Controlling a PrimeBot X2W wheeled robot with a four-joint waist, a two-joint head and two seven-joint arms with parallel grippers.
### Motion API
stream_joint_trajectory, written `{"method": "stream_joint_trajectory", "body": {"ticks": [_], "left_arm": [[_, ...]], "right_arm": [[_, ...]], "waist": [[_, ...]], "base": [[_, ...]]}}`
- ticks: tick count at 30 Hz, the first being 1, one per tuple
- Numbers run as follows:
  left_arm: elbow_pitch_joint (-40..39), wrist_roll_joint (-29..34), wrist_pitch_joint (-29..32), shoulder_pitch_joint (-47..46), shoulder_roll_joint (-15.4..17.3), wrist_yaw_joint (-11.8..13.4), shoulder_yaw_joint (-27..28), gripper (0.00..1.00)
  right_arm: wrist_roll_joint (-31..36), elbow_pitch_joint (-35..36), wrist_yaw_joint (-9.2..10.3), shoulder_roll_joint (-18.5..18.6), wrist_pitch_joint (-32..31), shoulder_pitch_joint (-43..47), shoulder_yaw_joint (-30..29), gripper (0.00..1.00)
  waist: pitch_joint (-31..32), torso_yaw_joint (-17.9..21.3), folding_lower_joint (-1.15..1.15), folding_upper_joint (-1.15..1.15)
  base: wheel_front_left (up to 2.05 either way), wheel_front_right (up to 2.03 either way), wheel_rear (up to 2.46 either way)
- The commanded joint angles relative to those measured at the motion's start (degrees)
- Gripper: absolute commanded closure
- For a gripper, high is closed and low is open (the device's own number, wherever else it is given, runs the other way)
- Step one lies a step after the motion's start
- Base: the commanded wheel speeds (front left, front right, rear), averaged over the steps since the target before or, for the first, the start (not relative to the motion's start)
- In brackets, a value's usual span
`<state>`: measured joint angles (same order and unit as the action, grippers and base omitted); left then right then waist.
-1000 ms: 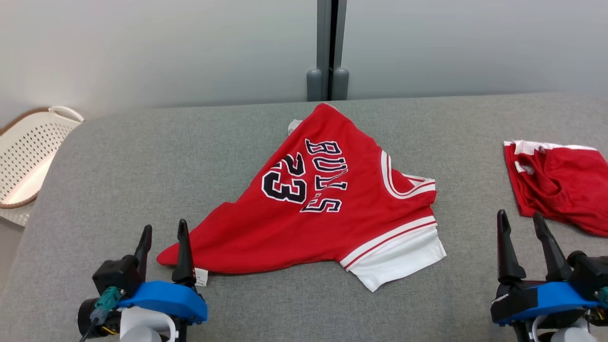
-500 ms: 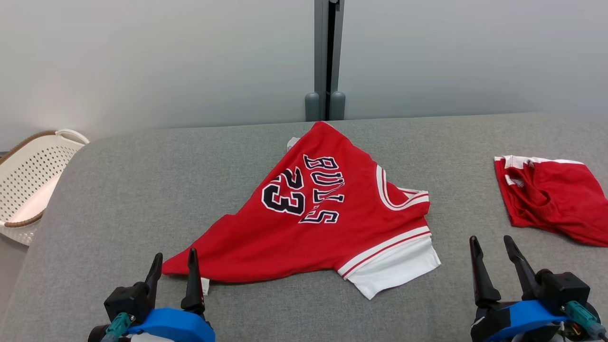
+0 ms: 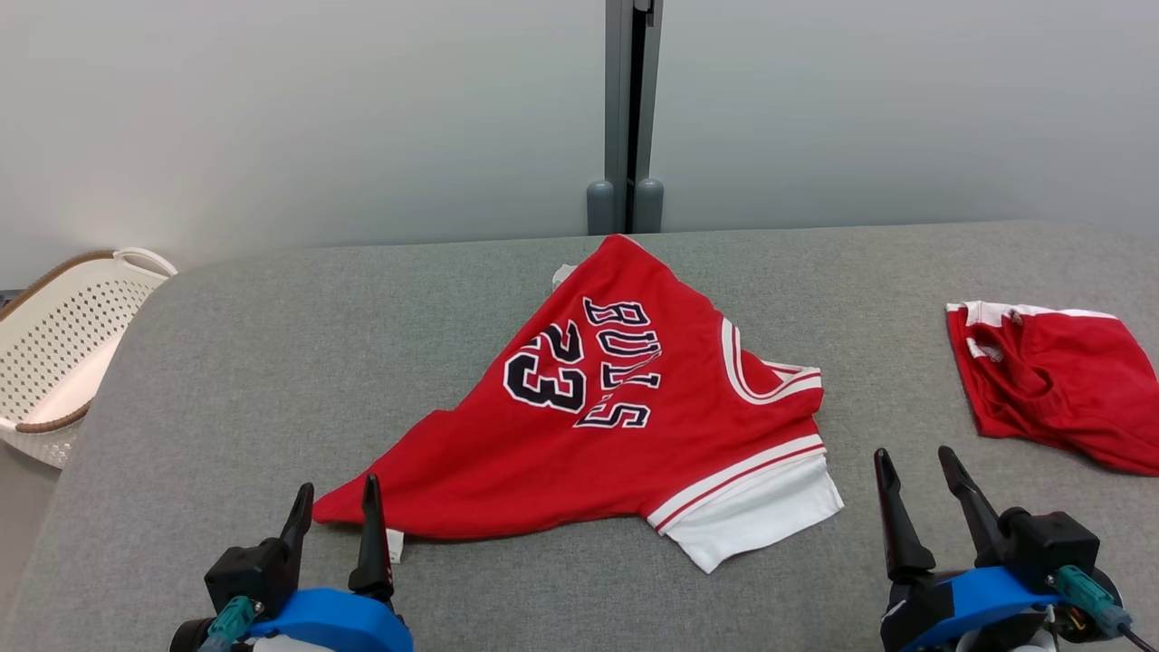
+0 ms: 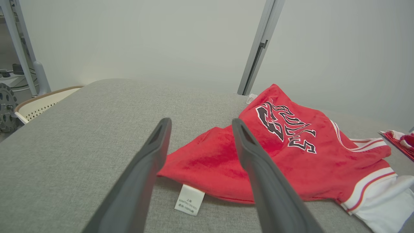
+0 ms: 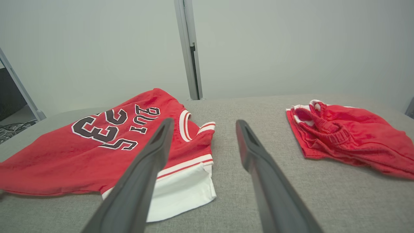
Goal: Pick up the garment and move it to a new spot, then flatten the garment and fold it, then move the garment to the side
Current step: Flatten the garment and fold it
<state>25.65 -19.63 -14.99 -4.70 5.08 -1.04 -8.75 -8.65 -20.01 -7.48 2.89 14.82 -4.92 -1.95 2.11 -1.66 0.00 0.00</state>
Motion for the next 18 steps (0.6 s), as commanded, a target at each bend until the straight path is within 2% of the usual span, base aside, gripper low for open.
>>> {"method": "stream_joint_trajectory", "body": {"ticks": [1,9,18], "left_arm": [[-0.05,0.30,-0.27,0.06,0.09,-0.01,-0.17,0.00],[-0.12,0.56,-0.27,0.15,0.00,-0.19,-0.61,0.00],[-0.04,0.62,-0.28,-0.38,-0.15,-0.19,-1.29,0.00]], "right_arm": [[-0.01,-0.20,-0.03,0.00,0.39,-0.64,0.10,0.00],[-0.17,-1.31,-0.03,0.00,0.42,-0.61,0.71,0.00],[3.47,-9.92,-0.03,0.01,-5.80,-2.96,-3.97,0.00]], "waist": [[0.02,-0.03,0.00,0.00],[0.00,-0.16,0.00,0.00],[-1.62,-1.70,0.00,0.00]], "base": [[0.00,0.00,0.00],[0.00,0.00,0.00],[0.00,0.00,0.00]]}}
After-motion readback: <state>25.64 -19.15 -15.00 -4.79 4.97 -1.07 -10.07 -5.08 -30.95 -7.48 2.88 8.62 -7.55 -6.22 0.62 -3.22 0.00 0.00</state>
